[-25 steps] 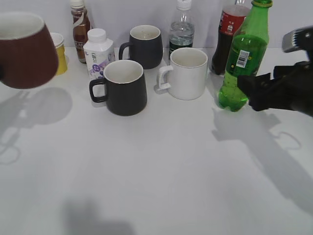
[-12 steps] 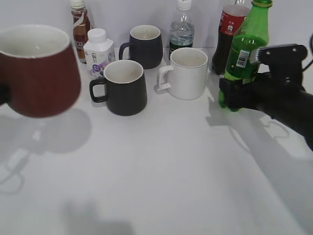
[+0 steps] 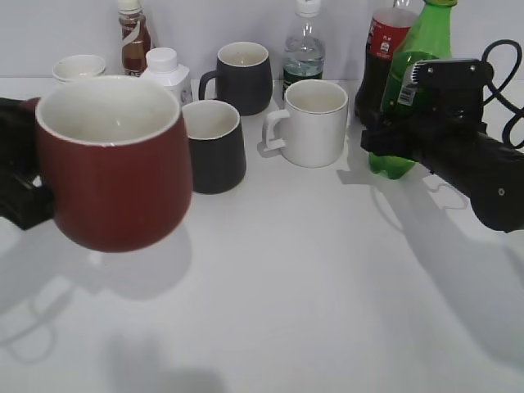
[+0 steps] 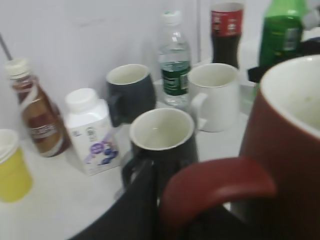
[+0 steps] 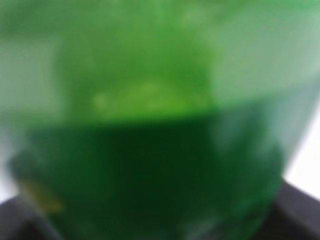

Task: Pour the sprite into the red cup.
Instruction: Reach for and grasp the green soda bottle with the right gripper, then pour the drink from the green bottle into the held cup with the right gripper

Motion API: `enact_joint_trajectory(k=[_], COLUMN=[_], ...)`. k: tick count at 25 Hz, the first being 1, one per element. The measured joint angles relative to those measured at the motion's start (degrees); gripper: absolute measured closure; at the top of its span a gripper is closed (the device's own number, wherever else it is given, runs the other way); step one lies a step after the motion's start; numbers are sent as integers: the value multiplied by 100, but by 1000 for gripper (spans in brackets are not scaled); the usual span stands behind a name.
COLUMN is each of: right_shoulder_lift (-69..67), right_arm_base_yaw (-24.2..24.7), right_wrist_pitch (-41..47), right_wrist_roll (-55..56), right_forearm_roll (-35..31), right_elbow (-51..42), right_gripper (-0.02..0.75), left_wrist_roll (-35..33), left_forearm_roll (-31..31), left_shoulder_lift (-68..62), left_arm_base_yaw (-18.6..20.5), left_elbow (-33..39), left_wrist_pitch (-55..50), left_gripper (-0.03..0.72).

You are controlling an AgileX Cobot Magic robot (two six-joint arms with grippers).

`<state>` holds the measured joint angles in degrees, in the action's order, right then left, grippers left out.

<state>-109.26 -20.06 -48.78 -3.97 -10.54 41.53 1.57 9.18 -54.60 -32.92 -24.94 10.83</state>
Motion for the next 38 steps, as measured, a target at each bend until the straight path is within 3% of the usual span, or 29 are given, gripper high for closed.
enact_joint_trajectory(k=[3,8,14,18,23,31,38], right_shoulder_lift=[1,142,1123,1899,2311,2311,2311], right_arm_base_yaw=[0,5,5,5,0,0,0], right_wrist_pitch=[-34,23,57,139,993,1233,1259], right_wrist_roll=[-83,-186,-416,-568,-590,-590,-590], right_forearm_roll=[-35,-68,55,928,2330,3501,4919], right_elbow=[0,-66,-166,-125,353,645,551], right_gripper=[321,328,328,328,328,330,330], left_wrist_roll=[0,0,0,0,0,0,5], left_forearm_roll=[0,-8,-8,36,64,52,310], left_shoulder_lift=[-76,-539,-1414,-2105,-2838,-3206,-3285], left_arm_base_yaw=[-129,-213,-347,-547,-641,-641,-641], left_elbow=[0,2,2,-4,-183,-541,-644], left_wrist_pitch=[0,191,1346,2009,2412,2952,3091], left_gripper=[617,617,617,617,617,617,617])
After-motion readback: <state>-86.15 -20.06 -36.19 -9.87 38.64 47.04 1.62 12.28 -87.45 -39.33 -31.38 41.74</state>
